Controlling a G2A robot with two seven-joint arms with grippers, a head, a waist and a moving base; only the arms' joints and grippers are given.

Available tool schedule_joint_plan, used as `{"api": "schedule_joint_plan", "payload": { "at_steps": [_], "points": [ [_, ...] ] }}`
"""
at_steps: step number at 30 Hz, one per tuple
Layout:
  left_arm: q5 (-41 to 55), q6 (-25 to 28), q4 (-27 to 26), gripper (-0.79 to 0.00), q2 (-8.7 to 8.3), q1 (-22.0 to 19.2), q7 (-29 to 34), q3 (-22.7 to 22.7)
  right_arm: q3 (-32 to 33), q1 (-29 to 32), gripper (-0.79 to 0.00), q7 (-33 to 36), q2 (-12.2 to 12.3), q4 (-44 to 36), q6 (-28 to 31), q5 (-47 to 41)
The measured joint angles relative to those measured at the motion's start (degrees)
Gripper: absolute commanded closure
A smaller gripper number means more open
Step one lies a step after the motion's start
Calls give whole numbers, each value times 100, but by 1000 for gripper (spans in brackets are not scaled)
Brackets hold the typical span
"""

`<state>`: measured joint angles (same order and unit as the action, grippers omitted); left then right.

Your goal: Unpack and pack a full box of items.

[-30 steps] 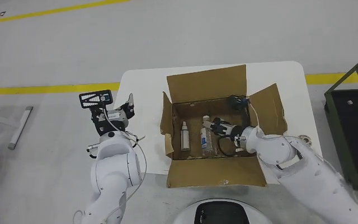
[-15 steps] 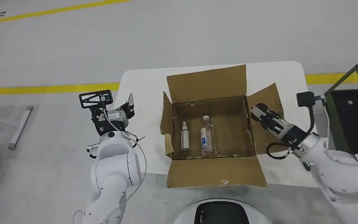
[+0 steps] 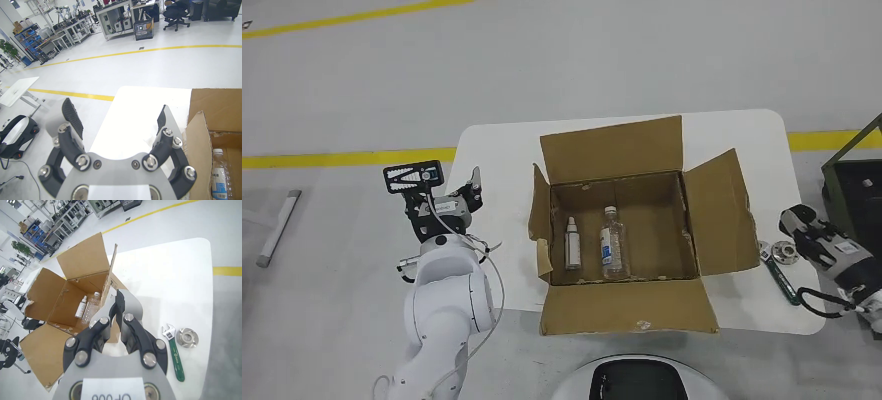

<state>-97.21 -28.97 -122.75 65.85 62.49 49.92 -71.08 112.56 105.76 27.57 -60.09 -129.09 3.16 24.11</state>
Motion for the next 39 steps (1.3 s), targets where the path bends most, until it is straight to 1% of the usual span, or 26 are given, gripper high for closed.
{"api": "schedule_joint_plan", "payload": {
  "at_steps": [12,14,15,17,20,23,26,30,31,35,39],
  "points": [
    [0,0,0,-785,0,0,0,0,-39,4,0,53,5,-4,51,81],
    [0,0,0,-785,0,0,0,0,-42,7,0,98,18,-16,178,410],
    [0,0,0,-785,0,0,0,0,17,-2,0,97,27,-22,217,712],
    [0,0,0,-785,0,0,0,0,170,-10,0,98,37,-25,177,1089],
    [0,0,0,-785,0,0,0,0,501,-53,0,292,64,59,168,1556],
    [0,0,0,-785,0,0,0,0,759,-118,0,725,112,129,263,2085],
    [0,0,0,-785,0,0,0,0,799,-188,0,1429,192,169,670,2699],
    [0,0,0,-785,0,0,0,0,433,-410,0,2230,274,325,1122,3280],
    [0,0,0,-785,0,0,0,0,330,-452,0,2314,286,318,1182,3445],
    [0,0,0,-785,0,0,0,0,-247,-513,0,2649,305,408,1330,3773],
    [0,0,0,-785,0,0,0,0,-734,-711,0,3154,323,618,1376,3956]
  ]
}}
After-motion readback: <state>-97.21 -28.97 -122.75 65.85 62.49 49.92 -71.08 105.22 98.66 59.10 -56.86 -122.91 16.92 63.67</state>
